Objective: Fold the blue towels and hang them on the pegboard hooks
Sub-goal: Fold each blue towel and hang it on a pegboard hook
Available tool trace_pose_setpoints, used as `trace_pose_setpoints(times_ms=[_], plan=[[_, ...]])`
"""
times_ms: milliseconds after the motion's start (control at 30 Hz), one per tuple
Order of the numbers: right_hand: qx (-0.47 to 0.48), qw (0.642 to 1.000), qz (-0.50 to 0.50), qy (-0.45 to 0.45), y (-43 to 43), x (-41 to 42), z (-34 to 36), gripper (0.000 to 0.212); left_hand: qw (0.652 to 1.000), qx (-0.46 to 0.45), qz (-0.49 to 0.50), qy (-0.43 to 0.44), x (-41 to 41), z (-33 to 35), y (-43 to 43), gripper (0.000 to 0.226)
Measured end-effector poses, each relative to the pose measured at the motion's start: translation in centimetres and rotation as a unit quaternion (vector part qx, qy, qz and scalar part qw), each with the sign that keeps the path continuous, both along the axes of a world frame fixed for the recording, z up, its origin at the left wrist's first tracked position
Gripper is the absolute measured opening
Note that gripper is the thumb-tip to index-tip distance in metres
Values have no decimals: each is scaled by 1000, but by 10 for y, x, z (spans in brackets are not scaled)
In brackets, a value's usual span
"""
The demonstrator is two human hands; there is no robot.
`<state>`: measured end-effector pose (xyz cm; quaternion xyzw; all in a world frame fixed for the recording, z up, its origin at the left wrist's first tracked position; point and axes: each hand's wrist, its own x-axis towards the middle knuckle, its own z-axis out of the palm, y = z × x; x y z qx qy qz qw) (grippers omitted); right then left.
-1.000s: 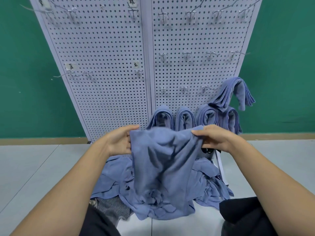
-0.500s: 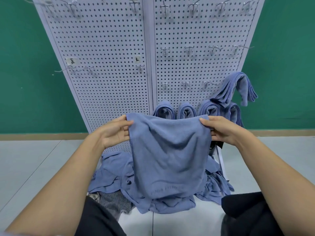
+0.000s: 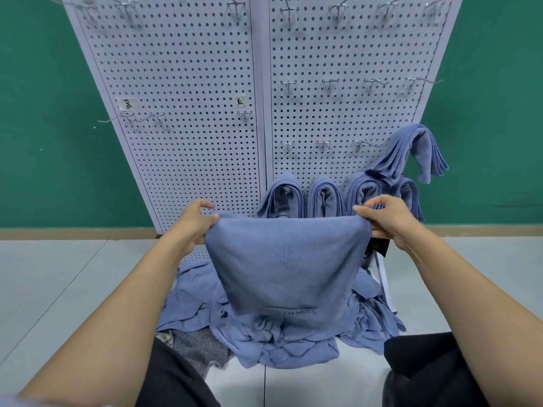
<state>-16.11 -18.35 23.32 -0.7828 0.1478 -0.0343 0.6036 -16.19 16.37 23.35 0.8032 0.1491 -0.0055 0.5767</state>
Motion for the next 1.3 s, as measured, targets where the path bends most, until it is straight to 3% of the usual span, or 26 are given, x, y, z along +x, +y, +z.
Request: trace_pose_setpoints(times_ms=[133,333,433,567,767,867,933,1000,1133,1233,1300], plan=[[33,998,-16,-51,2,-1,-2,16,997,-63,20,-24,-1,0,3,6],[71,996,32,-53,-2,-2,5,6,992,-120,-12,-41,-3,6,3,6],[33,995,76,-46,-1,-4,8,25,994,-94,-18,-46,-4,9,3,20],[-112,988,92,-56,-3,-2,3,33,998,-17,-31,-47,-3,8,4,38],[-276,953,57,-108,-4,1,-1,10,975,173,-37,-133,-5,5,0,16],[-282,952,22,-120,-7,4,-3,14,971,181,-39,-151,-5,6,5,12],[-237,964,13,-123,-8,4,-1,22,978,139,-49,-148,-4,7,8,18],[-133,983,13,-127,-7,2,4,31,986,60,-68,-138,-4,8,12,18],[101,990,43,-86,1,-2,15,36,978,-183,-60,-78,-2,10,7,20],[121,992,5,-34,7,3,13,25,961,-276,19,-11,0,11,-3,14],[122,992,-3,-21,13,5,13,26,956,-293,32,4,1,11,-13,13]])
